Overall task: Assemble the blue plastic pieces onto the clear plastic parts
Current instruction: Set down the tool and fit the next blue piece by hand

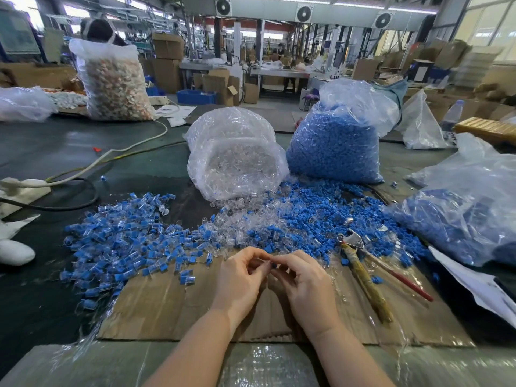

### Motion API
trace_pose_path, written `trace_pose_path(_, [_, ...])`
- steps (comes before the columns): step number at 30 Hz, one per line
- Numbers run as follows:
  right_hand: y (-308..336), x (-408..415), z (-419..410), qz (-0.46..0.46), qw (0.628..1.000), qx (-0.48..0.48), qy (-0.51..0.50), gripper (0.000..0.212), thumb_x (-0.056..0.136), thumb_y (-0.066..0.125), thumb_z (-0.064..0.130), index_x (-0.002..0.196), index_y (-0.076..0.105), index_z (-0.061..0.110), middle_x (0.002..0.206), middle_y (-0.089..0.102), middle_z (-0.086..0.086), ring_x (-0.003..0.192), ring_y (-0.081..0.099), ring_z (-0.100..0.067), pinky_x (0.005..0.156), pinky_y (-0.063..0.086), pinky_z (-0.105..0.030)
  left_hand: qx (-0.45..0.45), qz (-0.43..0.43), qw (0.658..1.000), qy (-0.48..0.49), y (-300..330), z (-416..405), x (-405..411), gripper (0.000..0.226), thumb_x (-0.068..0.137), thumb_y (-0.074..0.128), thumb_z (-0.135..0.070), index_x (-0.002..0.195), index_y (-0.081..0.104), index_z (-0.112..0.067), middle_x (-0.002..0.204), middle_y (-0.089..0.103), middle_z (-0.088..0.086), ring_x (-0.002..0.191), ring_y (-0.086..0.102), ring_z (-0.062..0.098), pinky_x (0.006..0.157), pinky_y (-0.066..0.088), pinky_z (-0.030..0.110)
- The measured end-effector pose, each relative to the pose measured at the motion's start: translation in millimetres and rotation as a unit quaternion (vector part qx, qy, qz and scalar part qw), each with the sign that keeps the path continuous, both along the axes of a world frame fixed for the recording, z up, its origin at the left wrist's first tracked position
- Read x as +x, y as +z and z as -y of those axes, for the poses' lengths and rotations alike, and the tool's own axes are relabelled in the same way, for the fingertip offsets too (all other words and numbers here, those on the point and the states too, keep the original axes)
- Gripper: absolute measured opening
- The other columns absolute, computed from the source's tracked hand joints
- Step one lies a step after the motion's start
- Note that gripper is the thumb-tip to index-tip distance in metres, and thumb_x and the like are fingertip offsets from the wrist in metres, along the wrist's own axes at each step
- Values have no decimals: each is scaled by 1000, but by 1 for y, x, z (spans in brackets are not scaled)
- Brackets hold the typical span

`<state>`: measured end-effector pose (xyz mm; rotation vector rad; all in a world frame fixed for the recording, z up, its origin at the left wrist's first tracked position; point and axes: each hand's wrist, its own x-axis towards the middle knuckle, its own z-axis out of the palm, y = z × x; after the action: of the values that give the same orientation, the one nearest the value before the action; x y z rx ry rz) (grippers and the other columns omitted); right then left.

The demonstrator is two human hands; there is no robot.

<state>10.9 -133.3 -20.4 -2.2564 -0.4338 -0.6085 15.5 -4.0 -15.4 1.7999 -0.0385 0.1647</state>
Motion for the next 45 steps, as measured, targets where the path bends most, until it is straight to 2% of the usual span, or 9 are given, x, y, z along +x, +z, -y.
trace_pose_path(5, [1, 0, 0, -1, 1000, -7, 0, 15, 81, 70, 17, 96, 72, 20, 84, 63, 9, 81, 56, -9, 71, 48, -24, 11, 0, 1000, -4, 0, 0, -1, 16, 85, 62, -5, 86, 66, -21, 79, 68, -4, 70, 64, 1, 63, 51, 13])
trace_pose_path(11, [4, -1, 2, -16, 999, -16, -25, 25, 79, 73, 18, 104, 67, 16, 89, 59, 10, 84, 53, -7, 77, 48, -26, 29, -4, 1000, 8, 1, 0, 0, 10, 85, 64, -10, 90, 66, -18, 83, 68, -1, 78, 65, 11, 71, 54, 21])
trace_pose_path(16, [16, 2, 27, -36, 983, -64, -169, 38, 85, 64, 29, 120, 58, 18, 110, 59, 4, 98, 50, -9, 92, 37, -29, 14, -12, 1000, 18, 2, 0, -1, 10, 85, 64, -7, 88, 66, -17, 80, 67, 1, 71, 62, 6, 63, 49, 12])
trace_pose_path(21, [22, 0, 74, -237, 867, -225, -376, 61, 92, 35, 57, 139, 29, 20, 138, 43, -10, 126, 40, -27, 104, 30, -46, 10, -21, 1000, 17, 2, 1, 0, 12, 85, 62, -6, 87, 65, -18, 79, 67, 2, 68, 61, 7, 59, 49, 12])
trace_pose_path(25, [21, 0, 95, -352, 816, -254, -382, 79, 87, 28, 68, 147, 12, 18, 150, 27, -12, 136, 26, -31, 108, 17, -59, 11, -26, 999, 21, 3, 2, 2, 14, 85, 62, -6, 85, 64, -20, 78, 67, 2, 64, 60, 5, 57, 48, 11])
trace_pose_path(35, [39, 0, 84, -220, 839, -334, -370, 40, 92, 34, 52, 105, 46, 17, 116, 52, -7, 107, 48, -25, 88, 40, -38, -88, -76, 992, 46, 10, 0, 6, 11, 87, 59, -1, 88, 63, -11, 65, 65, 3, 54, 59, 7, 57, 52, 24])
trace_pose_path(38, [44, 2, 75, -184, 896, -289, -284, 41, 94, 28, 53, 105, 45, 18, 102, 52, 0, 93, 52, -16, 83, 47, -31, -159, -107, 980, 61, 15, 0, 10, 11, 87, 59, 0, 88, 64, -10, 60, 63, 0, 49, 56, 8, 50, 48, 27])
trace_pose_path(41, [50, 1, 56, -244, 945, -156, -150, 32, 95, 35, 47, 92, 49, 18, 84, 51, 5, 72, 51, -10, 65, 46, -26, -199, -131, 969, 72, 20, 0, 13, 8, 87, 60, -4, 87, 63, -12, 53, 61, -4, 43, 53, 7, 42, 42, 25])
trace_pose_path(45, [60, -5, 34, -370, 927, 54, -17, 31, 93, 48, 32, 68, 47, 13, 65, 48, -6, 58, 42, -19, 57, 32, -28, -211, -138, 964, 86, 26, 0, 17, 5, 88, 60, -6, 88, 63, -11, 53, 61, -2, 43, 52, 7, 46, 38, 22])
